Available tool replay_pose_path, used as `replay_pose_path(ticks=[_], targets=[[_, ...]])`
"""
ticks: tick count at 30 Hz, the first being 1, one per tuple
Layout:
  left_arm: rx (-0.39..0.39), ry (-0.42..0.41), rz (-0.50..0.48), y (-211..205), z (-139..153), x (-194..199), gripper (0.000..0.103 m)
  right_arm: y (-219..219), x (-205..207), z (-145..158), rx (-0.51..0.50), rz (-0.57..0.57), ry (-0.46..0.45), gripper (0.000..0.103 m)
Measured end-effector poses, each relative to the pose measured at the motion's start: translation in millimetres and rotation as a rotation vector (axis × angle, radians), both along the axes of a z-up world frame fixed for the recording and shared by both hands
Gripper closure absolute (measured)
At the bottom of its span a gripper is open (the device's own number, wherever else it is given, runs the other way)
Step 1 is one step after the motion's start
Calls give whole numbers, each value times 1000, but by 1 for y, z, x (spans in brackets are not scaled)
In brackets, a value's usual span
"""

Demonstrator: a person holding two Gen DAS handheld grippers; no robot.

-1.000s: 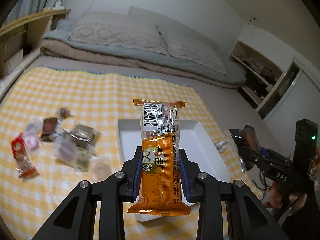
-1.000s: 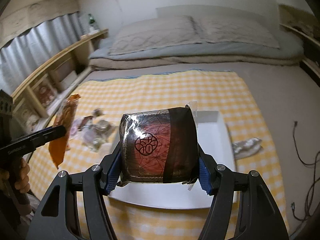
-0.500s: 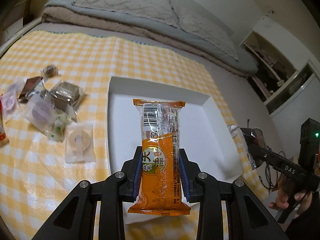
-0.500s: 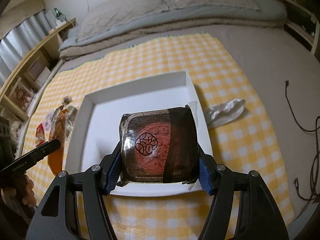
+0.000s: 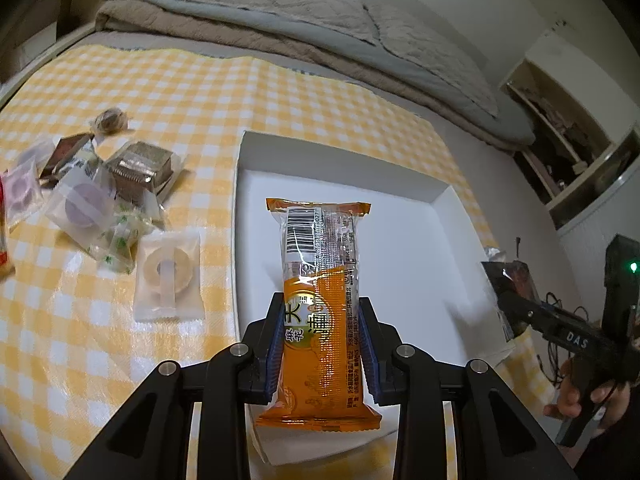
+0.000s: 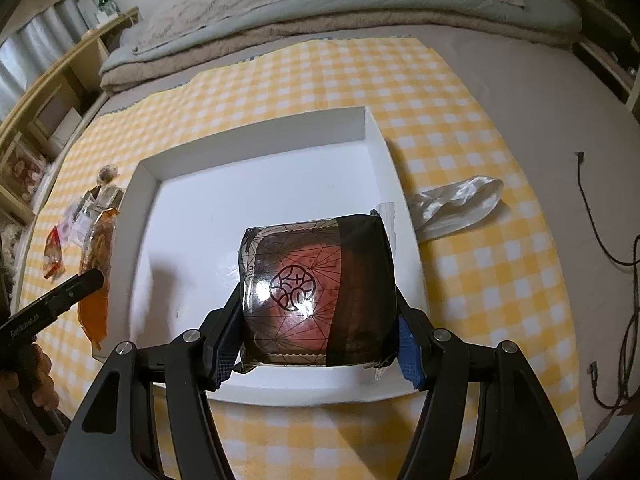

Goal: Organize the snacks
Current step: 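Carry both snacks into the white tray and open both tools to release, then withdraw both tools from the tray back toward the snack pile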

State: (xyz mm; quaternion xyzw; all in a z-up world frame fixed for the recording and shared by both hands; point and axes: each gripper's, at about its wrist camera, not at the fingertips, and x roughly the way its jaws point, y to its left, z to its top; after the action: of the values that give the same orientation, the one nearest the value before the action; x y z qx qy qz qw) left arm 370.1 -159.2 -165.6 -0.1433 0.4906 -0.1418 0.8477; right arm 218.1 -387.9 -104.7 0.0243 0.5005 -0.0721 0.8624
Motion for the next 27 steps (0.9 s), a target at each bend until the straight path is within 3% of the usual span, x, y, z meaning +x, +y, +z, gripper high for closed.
replay_pose_path(ticks=[2,4,6,10,13,14,16,18,21,27], targets=[[13,-11,-8,0,3,-4,67,0,3,-1,0,-1,-2,37],[18,-15,-17,1,3,-5,57,-1,6,-2,-5,-1,-5,37],[19,-20,-21,2,5,-7,37,-1,8,-3,-11,0,-8,37],[33,-21,-47,2,7,-14,33,-2,12,-7,-17,6,-12,37],[54,-19,-65,2,9,-18,23,-6,15,-11,8,6,-6,33],[60,-18,-71,2,10,-18,18,-8,16,-13,17,0,2,30],[80,-16,-83,0,11,-21,11,-11,17,-16,20,-32,21,1],[95,-15,-95,-1,13,-23,5,-12,14,-15,22,-47,6,0],[111,-13,-110,-3,15,-27,0,-10,10,-13,9,-42,2,0],[128,-11,-116,-3,18,-34,0,0,-2,-11,-19,3,-14,0]])
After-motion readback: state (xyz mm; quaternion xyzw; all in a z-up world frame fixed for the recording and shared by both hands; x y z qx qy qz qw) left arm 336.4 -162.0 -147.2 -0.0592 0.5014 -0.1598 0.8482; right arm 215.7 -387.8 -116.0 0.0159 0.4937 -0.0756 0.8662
